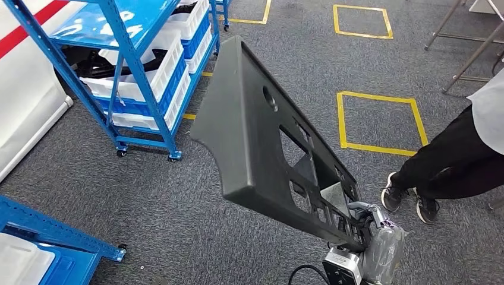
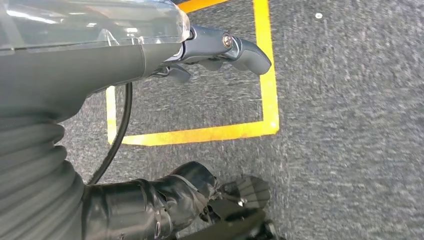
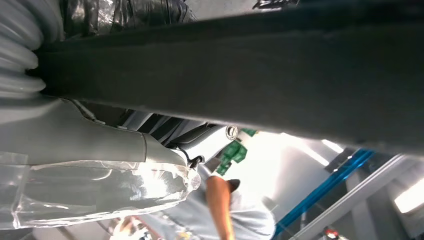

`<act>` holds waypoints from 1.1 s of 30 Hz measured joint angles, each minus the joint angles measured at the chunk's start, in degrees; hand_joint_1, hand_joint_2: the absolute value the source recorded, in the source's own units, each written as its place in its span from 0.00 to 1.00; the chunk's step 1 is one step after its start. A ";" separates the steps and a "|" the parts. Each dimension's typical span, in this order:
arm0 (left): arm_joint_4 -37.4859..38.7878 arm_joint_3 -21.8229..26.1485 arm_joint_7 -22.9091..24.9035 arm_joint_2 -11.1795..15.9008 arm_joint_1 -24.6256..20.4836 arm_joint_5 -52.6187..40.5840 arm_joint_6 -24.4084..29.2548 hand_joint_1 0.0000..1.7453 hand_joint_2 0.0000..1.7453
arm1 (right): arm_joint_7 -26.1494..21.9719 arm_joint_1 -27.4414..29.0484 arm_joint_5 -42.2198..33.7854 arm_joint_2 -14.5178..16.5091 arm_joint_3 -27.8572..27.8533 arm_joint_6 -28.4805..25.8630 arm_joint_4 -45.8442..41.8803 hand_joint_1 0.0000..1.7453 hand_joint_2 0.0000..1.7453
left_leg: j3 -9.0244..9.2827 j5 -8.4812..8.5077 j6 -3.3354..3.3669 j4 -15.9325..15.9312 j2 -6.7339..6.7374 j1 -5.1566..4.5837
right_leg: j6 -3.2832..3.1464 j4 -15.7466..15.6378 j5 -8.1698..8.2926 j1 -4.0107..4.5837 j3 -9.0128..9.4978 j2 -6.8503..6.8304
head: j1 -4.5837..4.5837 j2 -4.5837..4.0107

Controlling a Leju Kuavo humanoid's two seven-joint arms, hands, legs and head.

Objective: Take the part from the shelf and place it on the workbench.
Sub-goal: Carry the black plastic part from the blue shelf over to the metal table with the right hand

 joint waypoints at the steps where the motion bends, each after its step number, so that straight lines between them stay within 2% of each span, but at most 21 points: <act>1: 0.01 0.00 -0.01 -0.04 -0.03 0.00 0.01 0.00 1.00 | 0.00 0.02 0.01 0.02 -0.02 -0.01 -0.01 0.98 1.00 | -0.20 -0.77 -0.21 0.90 -0.84 0.06 | -0.35 -0.41 0.20 -0.18 0.23 0.61 | -0.02 0.00; 2: 0.01 0.00 -0.02 -0.05 -0.04 0.00 0.01 0.00 1.00 | -0.01 -0.01 0.02 0.04 -0.03 -0.01 -0.02 0.98 1.00 | -0.95 -2.08 -0.38 2.88 -2.15 0.13 | -0.70 -0.79 0.40 -0.38 0.47 1.22 | -0.03 0.00; 4: 0.01 -0.01 -0.02 -0.03 0.04 0.00 0.01 0.00 1.00 | -0.01 -0.09 0.04 0.07 -0.07 -0.01 0.00 0.98 1.00 | -4.23 -5.63 -0.47 9.87 -4.97 0.29 | -1.13 -0.95 0.53 -0.51 0.57 2.45 | -0.07 0.01; 5: 0.01 -0.01 -0.01 -0.02 0.12 0.00 0.00 0.00 1.00 | -0.01 -0.10 0.05 0.07 -0.08 0.00 0.02 0.98 1.00 | -6.02 -6.88 -0.51 13.33 -5.52 0.31 | -1.23 -0.85 0.50 -0.47 0.52 3.16 | -0.07 0.00; 6: 0.01 -0.01 0.02 -0.01 0.23 0.00 0.00 0.00 1.00 | 0.00 -0.07 0.05 0.07 -0.09 0.01 0.03 0.98 1.00 | -7.21 -7.11 -0.53 15.37 -5.75 0.30 | -1.28 -0.70 0.45 -0.42 0.49 3.97 | -0.08 0.00; 7: 0.01 0.00 0.05 0.00 0.33 0.00 0.00 0.00 1.00 | 0.00 -0.04 0.05 0.07 -0.10 0.01 0.04 0.98 1.00 | -7.45 -6.14 -0.51 15.30 -5.86 0.31 | -1.27 -0.51 0.38 -0.39 0.46 4.82 | -0.08 -0.01; 8: 0.01 0.00 0.07 0.02 0.39 -0.01 0.00 0.00 1.00 | 0.01 -0.02 0.05 0.07 -0.10 0.01 0.05 0.98 1.00 | -6.71 -4.20 -0.42 13.13 -6.10 0.31 | -1.20 -0.26 0.29 -0.40 0.43 5.68 | -0.08 -0.01; 10: 0.01 0.00 0.09 0.07 0.40 -0.02 0.00 0.00 1.00 | 0.02 -0.02 0.05 0.07 -0.10 0.01 0.05 0.98 1.00 | -3.81 -0.28 -0.14 5.84 -8.30 0.40 | -0.84 0.37 0.01 -0.41 0.24 7.15 | -0.07 -0.01; 12: 0.00 -0.01 0.05 0.12 0.31 -0.03 0.00 0.00 1.00 | 0.04 -0.09 0.06 0.07 -0.10 0.01 0.04 0.98 1.00 | -2.19 0.90 0.15 1.65 -10.55 0.45 | -0.23 0.88 -0.09 -0.52 -0.28 8.36 | -0.06 0.00; 13: 0.00 -0.02 0.03 0.13 0.25 -0.03 0.00 0.00 1.00 | 0.07 -0.09 0.07 0.07 -0.10 0.01 0.04 0.98 1.00 | -2.04 0.71 0.32 1.29 -10.79 0.37 | 0.15 0.94 0.01 -0.59 -0.55 8.95 | -0.07 0.00; 15: 0.00 -0.01 0.02 0.13 0.16 -0.05 0.00 0.00 1.00 | 0.13 0.02 0.08 0.06 -0.10 -0.01 0.03 0.98 1.00 | -1.89 1.06 0.92 0.84 -9.57 0.31 | 0.82 0.96 0.20 -0.85 -0.93 9.65 | -0.07 0.00; 17: -0.01 0.00 0.01 0.12 0.13 -0.06 0.00 0.00 1.00 | 0.15 0.03 0.09 0.05 -0.10 -0.01 0.02 0.98 1.00 | -1.72 1.49 1.59 0.25 -8.13 0.46 | 1.30 3.08 -1.19 -0.70 -2.03 7.37 | 0.00 -0.01; 19: -0.02 0.00 -0.01 0.13 0.23 -0.06 0.00 0.00 1.00 | 0.15 -0.12 0.09 0.05 -0.10 -0.01 0.03 0.98 1.00 | -1.67 1.57 1.95 0.00 -6.61 0.34 | 1.73 9.26 -4.54 -0.64 -4.98 3.94 | 0.05 -0.01; 21: -0.01 0.01 0.00 0.15 0.39 -0.06 0.00 0.00 1.00 | 0.20 -0.16 0.09 0.05 -0.10 -0.01 0.10 0.98 1.00 | -1.66 1.39 2.05 0.05 -4.94 0.14 | 2.05 15.19 -6.64 -0.86 -7.92 2.69 | 0.04 -0.01; 22: -0.01 0.02 0.00 0.16 0.41 -0.07 0.00 0.00 1.00 | 0.25 -0.14 0.09 0.05 -0.10 -0.01 0.13 0.98 1.00 | -1.61 1.27 2.04 0.07 -4.13 0.09 | 2.10 15.71 -6.25 -0.95 -8.17 2.45 | 0.03 -0.01; 24: -0.02 0.02 0.00 0.17 0.34 -0.07 0.00 0.00 1.00 | 0.33 -0.13 0.09 0.05 -0.10 -0.01 0.16 0.98 1.00 | -1.24 0.94 1.88 0.08 -2.75 0.05 | 1.91 10.26 -2.84 -0.96 -5.21 1.55 | 0.04 -0.01; 26: -0.01 0.01 -0.01 0.15 0.26 -0.05 0.00 0.00 1.00 | 0.35 -0.19 0.10 0.05 -0.10 -0.01 0.15 0.98 1.00 | -0.73 0.54 1.54 0.05 -1.62 -0.06 | 1.28 2.97 -0.41 -0.41 -1.27 -0.73 | 0.05 -0.01; 28: -0.01 0.01 -0.01 0.14 0.19 -0.05 0.00 0.00 1.00 | 0.35 -0.23 0.10 0.05 -0.10 -0.01 0.13 0.98 1.00 | -0.40 0.25 1.09 -0.01 -0.67 -0.18 | 0.60 0.38 -0.31 0.25 -0.09 -1.68 | 0.04 -0.01; 30: -0.01 0.02 0.00 0.05 0.06 -0.07 -0.01 0.00 1.00 | 0.37 -0.15 0.10 0.05 -0.10 -0.01 0.11 0.98 1.00 | -0.14 -0.01 0.54 -0.08 0.02 -0.18 | -0.03 0.01 -0.10 0.20 -0.11 -0.44 | 0.02 0.00; 31: -0.01 0.02 0.00 0.01 0.00 -0.07 -0.03 0.00 1.00 | 0.40 -0.15 0.09 0.05 -0.10 -0.01 0.12 0.98 1.00 | -0.12 -0.47 0.27 0.33 -0.68 -0.11 | -0.36 -0.34 0.06 -0.01 0.08 0.16 | 0.02 0.00; 33: -0.01 0.01 0.01 -0.03 -0.06 -0.06 -0.15 0.00 1.00 | 0.52 -0.46 0.08 0.05 -0.04 -0.01 0.28 0.98 1.00 | -1.62 -3.04 -0.15 4.23 -3.51 0.03 | -1.03 -0.98 0.42 -0.48 0.48 1.30 | 0.01 -0.01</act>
